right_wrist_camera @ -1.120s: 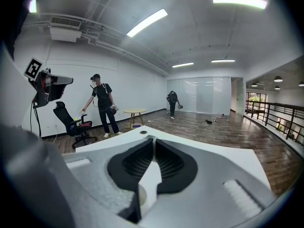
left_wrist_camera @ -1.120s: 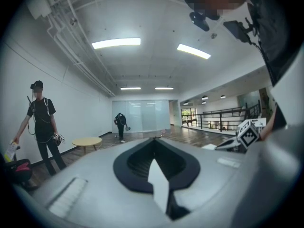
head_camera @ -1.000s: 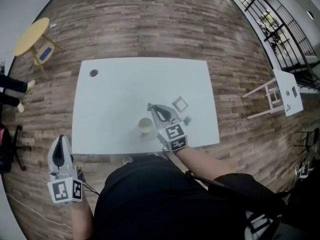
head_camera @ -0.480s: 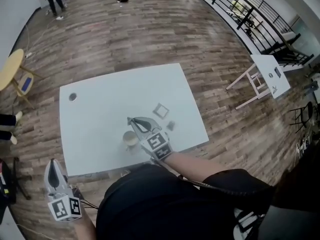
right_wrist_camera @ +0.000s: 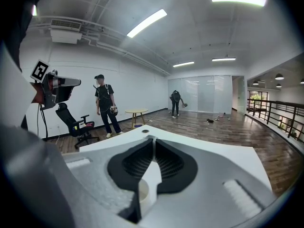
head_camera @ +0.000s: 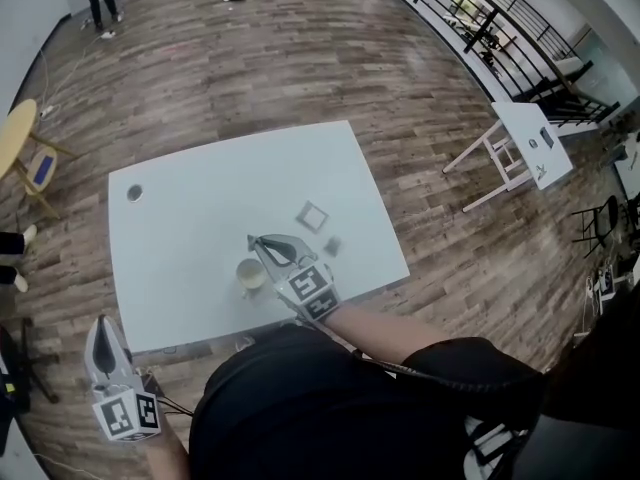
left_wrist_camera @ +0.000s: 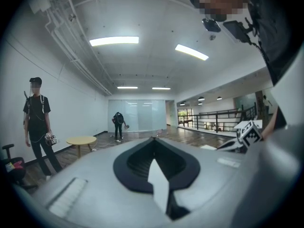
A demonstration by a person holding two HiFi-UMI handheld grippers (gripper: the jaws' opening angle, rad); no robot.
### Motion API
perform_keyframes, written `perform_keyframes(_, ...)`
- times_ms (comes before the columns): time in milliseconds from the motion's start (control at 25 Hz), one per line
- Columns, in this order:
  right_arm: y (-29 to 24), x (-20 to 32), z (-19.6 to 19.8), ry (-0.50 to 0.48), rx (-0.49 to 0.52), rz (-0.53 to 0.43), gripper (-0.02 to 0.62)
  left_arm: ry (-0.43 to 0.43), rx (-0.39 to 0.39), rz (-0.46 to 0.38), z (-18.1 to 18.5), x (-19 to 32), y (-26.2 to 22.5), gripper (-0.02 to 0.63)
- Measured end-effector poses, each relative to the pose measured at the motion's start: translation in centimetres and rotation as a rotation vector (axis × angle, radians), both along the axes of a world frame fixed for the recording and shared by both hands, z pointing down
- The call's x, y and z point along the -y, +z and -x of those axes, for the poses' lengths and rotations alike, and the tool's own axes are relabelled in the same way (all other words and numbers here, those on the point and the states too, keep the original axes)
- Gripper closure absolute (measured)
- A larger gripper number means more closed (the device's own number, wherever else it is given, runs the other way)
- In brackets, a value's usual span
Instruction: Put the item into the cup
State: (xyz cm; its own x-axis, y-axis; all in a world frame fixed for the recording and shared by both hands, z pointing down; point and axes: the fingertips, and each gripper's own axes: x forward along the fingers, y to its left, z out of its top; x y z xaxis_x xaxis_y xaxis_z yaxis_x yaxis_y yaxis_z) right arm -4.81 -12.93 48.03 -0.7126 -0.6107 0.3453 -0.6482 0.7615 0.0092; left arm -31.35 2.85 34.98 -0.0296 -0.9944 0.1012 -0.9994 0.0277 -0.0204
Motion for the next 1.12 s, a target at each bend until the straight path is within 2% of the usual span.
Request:
perform_keyframes(760,1.0,-0.6,-0.6,0.009,-0.004,0.026,0.577,0.035,-0.008,0.008,-0.8,1.3,0.7,0.606)
perform_keyframes(960,0.7,-0.7,-2.8,0.012,-0.013,0.028,0.577,0.065,0.001,0.008,-3.2,2.5,0.4,0.606)
perform_keyframes(1120,1.1,-1.3,-2.9,-0.006,-0.021,0.045,0.577,0.076,0.011,0.015,-3.9,2.6,0.2,0.606)
